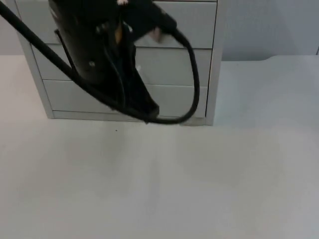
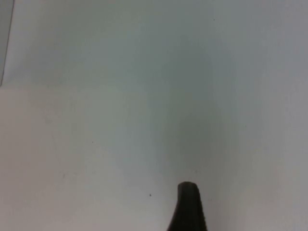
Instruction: Open the drawer with the left hand, place the block into the drawer with the right hand, then close the drawer with the left hand.
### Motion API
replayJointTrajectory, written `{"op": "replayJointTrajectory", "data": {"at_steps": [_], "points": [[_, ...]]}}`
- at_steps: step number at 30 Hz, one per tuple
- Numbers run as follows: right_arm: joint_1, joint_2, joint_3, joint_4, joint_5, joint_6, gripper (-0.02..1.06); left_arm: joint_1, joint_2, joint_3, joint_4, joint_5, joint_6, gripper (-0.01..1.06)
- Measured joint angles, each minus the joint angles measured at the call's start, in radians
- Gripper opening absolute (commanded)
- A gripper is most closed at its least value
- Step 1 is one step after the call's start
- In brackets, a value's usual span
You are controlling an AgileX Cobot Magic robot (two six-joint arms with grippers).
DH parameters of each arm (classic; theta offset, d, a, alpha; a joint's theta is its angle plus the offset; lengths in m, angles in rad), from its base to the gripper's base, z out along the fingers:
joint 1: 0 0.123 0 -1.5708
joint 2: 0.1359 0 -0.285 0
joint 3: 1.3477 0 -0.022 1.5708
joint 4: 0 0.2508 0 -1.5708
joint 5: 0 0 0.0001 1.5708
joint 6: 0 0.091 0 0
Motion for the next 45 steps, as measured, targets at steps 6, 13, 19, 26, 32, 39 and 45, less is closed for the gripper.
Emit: {"op": "replayJointTrajectory", "data": {"at_steps": [6, 13, 19, 26, 32, 39, 45], "points": [[0.0, 0.0, 0.0, 0.0, -0.002, 0.0, 0.59, 0.0, -0.145, 0.0, -0.027, 0.049, 0.015, 0.0], [0.0, 0.0, 0.0, 0.0, -0.002, 0.0, 0.59, 0.0, -0.256, 0.0, -0.027, 0.088, 0.015, 0.0], [0.0, 0.0, 0.0, 0.0, -0.002, 0.0, 0.59, 0.042, -0.315, 0.0, -0.027, 0.088, 0.019, 0.0], [0.036, 0.0, 0.002, 0.0, -0.014, -0.022, 0.59, 0.314, -0.383, 0.0, -0.177, 0.096, 0.16, 0.0], [0.103, 0.0, 0.002, 0.0, -0.036, -0.047, 0.59, 0.559, -0.457, 0.0, -0.389, 0.108, 0.313, 0.0], [0.116, 0.0, 0.002, 0.0, -0.038, -0.049, 0.59, 0.737, -0.54, 0.0, -0.456, 0.11, 0.353, 0.0], [0.116, 0.0, 0.002, 0.0, -0.04, -0.049, 0.59, 0.785, -0.642, 0.099, -0.478, 0.057, 0.355, 0.0]]}}
